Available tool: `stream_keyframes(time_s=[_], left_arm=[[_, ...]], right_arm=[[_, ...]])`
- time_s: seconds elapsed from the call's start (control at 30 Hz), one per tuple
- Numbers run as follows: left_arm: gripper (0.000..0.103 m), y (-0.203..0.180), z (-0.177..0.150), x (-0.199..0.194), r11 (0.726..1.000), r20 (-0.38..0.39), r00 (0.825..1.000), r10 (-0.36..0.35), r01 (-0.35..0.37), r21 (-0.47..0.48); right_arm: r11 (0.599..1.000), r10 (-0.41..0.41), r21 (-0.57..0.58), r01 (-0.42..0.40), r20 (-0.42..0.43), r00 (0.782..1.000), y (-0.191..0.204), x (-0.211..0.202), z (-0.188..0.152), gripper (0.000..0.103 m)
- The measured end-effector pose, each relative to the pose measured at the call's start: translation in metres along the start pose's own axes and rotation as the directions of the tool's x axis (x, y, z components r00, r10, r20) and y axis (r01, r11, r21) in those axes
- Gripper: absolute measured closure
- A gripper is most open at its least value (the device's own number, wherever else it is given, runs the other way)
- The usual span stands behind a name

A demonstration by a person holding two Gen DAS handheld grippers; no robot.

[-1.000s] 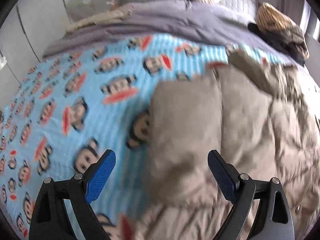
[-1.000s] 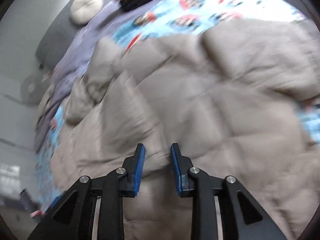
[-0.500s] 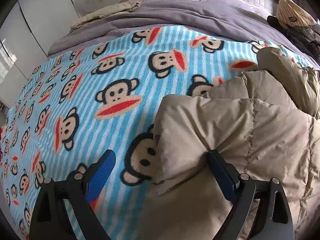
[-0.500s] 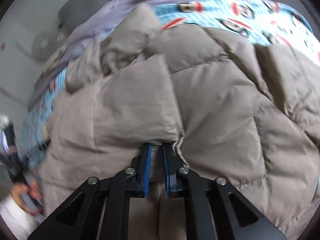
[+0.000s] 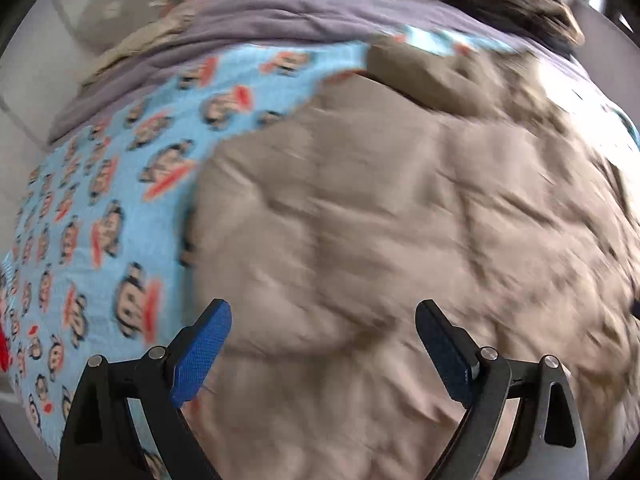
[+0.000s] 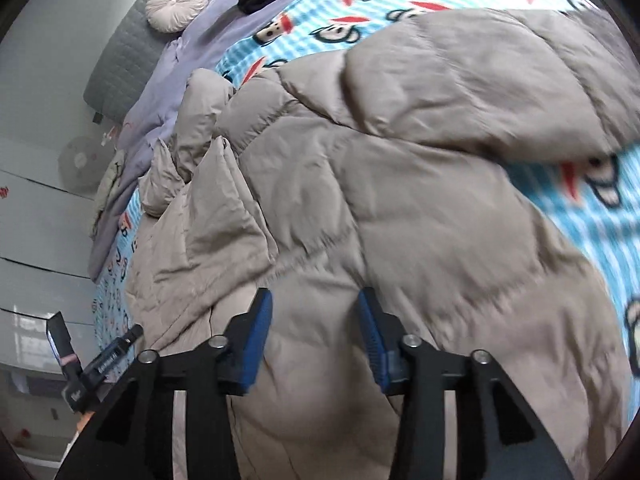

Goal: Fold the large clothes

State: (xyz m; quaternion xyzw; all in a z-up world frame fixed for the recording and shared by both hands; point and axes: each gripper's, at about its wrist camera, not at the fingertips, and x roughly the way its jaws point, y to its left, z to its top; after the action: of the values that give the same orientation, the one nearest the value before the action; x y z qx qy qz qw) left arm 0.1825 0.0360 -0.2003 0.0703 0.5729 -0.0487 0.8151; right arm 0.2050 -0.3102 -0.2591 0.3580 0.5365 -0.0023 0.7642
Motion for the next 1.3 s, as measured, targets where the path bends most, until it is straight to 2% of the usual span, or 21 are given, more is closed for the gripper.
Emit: stream_keyframes(time_s=[0.03,0.1,0.13,0.23,0.33,0.53,0.57,0.6,0.7,0.83,0.93,1.13,1.2,1.3], left_arm=[[0.009,-0.010,-0.004,-0.001,1.000,-0.011,1.000,-0.017,0.018,0.014],[0.009,-0.033,-0.010,-0.006,0.998,-0.020,0.998,-0.052,0.052,0.046],[0.009,-0.043,-0.013,-0.009,0.996,-0.022,0.998,-0.064,0.065,0.060],[0.009,-0.073,-0.016,-0.018,0.989,-0.027,0.994,-0.105,0.108,0.101],[0.009,-0.100,-0.017,-0.023,0.979,-0.044,0.988,-0.150,0.154,0.131],[0.009,-0.152,-0.015,-0.034,0.958,-0.026,0.976,-0.217,0.218,0.185],[0.007,-0.159,-0.013,-0.035,0.955,-0.014,0.974,-0.228,0.226,0.192],[0.000,-0.168,-0.011,-0.037,0.951,-0.010,0.972,-0.236,0.233,0.205],[0.000,-0.193,-0.012,-0.041,0.940,-0.018,0.970,-0.244,0.241,0.243],[0.000,-0.224,-0.007,-0.044,0.929,-0.020,0.970,-0.243,0.239,0.282],[0.000,-0.236,-0.005,-0.043,0.937,-0.020,0.975,-0.223,0.220,0.272],[0.000,-0.248,0.006,-0.034,0.956,-0.031,0.984,-0.173,0.176,0.235],[0.000,-0.252,0.009,-0.029,0.954,-0.062,0.980,-0.187,0.197,0.228],[0.000,-0.258,0.008,-0.026,0.956,-0.069,0.982,-0.178,0.189,0.225]], right_arm=[[1.000,0.007,0.007,-0.007,-0.003,1.000,-0.008,-0.011,-0.018,0.054],[0.999,0.033,0.029,-0.033,-0.002,0.999,-0.022,-0.029,-0.035,0.045],[0.998,0.043,0.040,-0.043,0.004,0.999,-0.028,-0.034,-0.039,0.037],[0.996,0.067,0.065,-0.069,0.021,0.997,-0.045,-0.052,-0.049,0.035],[0.991,0.091,0.095,-0.095,0.046,0.995,-0.063,-0.065,-0.053,0.019],[0.977,0.089,0.187,-0.104,0.087,0.992,-0.107,-0.088,-0.049,0.018],[0.974,0.090,0.198,-0.107,0.096,0.991,-0.114,-0.091,-0.047,0.018],[0.972,0.090,0.206,-0.111,0.105,0.990,-0.119,-0.094,-0.045,0.018],[0.961,0.106,0.238,-0.139,0.149,0.983,-0.138,-0.103,-0.035,0.018],[0.951,0.119,0.265,-0.158,0.157,0.980,-0.158,-0.107,-0.021,0.018],[0.947,0.109,0.284,-0.152,0.163,0.981,-0.173,-0.112,-0.010,0.018],[0.928,0.063,0.343,-0.142,0.230,0.971,-0.215,-0.138,0.015,0.018],[0.910,0.067,0.381,-0.165,0.259,0.963,-0.234,-0.147,0.023,0.018],[0.869,0.092,0.442,-0.222,0.296,0.951,-0.260,-0.154,0.031,0.018]])
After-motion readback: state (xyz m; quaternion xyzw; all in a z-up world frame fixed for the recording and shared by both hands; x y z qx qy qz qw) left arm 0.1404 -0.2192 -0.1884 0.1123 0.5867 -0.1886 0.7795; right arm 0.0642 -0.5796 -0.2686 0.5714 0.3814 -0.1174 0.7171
